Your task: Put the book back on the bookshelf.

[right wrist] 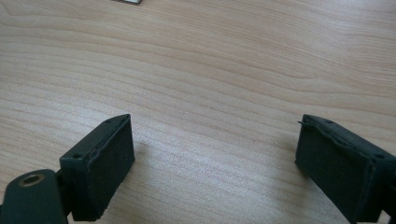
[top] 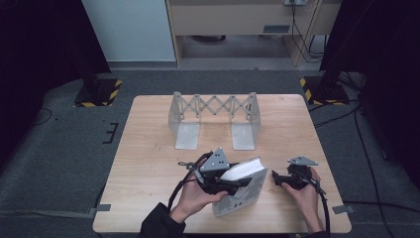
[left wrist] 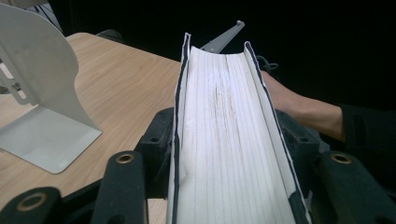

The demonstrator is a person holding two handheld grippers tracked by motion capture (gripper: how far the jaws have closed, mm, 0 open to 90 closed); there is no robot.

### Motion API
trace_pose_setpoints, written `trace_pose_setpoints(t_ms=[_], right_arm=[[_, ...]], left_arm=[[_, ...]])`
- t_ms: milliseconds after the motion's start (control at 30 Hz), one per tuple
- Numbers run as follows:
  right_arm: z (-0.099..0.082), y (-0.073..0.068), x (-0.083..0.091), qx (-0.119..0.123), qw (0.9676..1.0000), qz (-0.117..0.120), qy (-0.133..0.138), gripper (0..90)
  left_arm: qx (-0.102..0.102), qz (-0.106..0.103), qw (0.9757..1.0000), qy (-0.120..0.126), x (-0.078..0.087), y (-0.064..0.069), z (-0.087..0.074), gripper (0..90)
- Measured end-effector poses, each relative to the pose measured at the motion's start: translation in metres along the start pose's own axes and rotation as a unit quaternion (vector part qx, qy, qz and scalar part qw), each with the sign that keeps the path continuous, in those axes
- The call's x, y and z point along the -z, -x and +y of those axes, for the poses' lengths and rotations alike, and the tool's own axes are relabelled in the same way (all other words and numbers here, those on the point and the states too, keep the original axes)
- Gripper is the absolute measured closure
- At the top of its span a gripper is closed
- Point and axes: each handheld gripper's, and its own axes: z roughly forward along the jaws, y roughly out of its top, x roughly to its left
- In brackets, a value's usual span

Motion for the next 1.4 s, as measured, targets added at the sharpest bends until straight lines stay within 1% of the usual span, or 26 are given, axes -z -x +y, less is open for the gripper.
trace_pose_setpoints(t_ms=[100,200,333,367,500,533,567,700,800,933,1033,1133,1167,1267,1400], right_arm=[[0.0,0.0,0.0,-0.001,1.0,0.0,0.0,11.7],[0.0,0.0,0.0,-0.002,1.0,-0.001,0.0,11.7],[0.0,0.0,0.0,-0.002,1.0,0.0,0.0,11.7],[0.0,0.0,0.0,-0.005,1.0,-0.001,0.001,11.7],[0.0,0.0,0.0,-0.002,1.0,0.0,0.0,11.6],[0.0,0.0,0.0,-0.003,1.0,0.0,0.0,11.5],[0.0,0.0,0.0,0.0,1.0,0.001,0.0,11.2],[0.0,0.0,0.0,0.002,1.0,0.002,-0.001,11.1],[0.0,0.0,0.0,0.002,1.0,0.002,-0.001,11.1],[0.0,0.0,0.0,0.001,1.0,0.003,-0.002,11.0],[0.0,0.0,0.0,0.001,1.0,0.002,-0.002,10.9],[0.0,0.0,0.0,0.002,1.0,0.003,-0.003,10.7],[0.0,0.0,0.0,0.002,1.0,0.003,-0.002,10.7],[0.0,0.0,0.0,0.002,1.0,0.003,-0.002,10.7],[0.0,0.0,0.0,0.002,1.0,0.003,-0.002,10.7]], left_arm=[[-0.007,0.005,1.0,0.004,0.001,0.002,-0.001,49.2],[-0.009,0.009,0.9999,0.009,0.001,0.003,-0.001,50.0],[-0.006,0.017,0.9998,0.008,0.0,0.003,0.001,51.1],[-0.004,0.019,0.9998,0.008,0.0,0.002,0.001,51.3],[0.015,0.03,0.9994,0.012,0.001,-0.001,0.001,51.5],[0.015,0.03,0.9994,0.012,0.001,-0.001,0.001,51.6],[0.023,0.033,0.9991,0.013,0.001,-0.003,0.001,51.6],[0.03,0.039,0.9987,0.012,0.005,-0.007,0.001,51.7],[0.036,0.049,0.9981,0.013,0.011,-0.01,0.0,51.7],[0.045,0.065,0.9965,0.026,0.025,-0.014,0.003,51.7],[0.052,0.078,0.9948,0.039,0.038,-0.02,0.006,51.7],[0.057,0.102,0.992,0.048,0.052,-0.027,0.007,51.7],[0.059,0.11,0.9911,0.048,0.056,-0.03,0.008,51.7],[0.07,0.135,0.9873,0.048,0.071,-0.042,0.006,51.7],[0.084,0.169,0.9806,0.051,0.09,-0.058,0.002,51.7]])
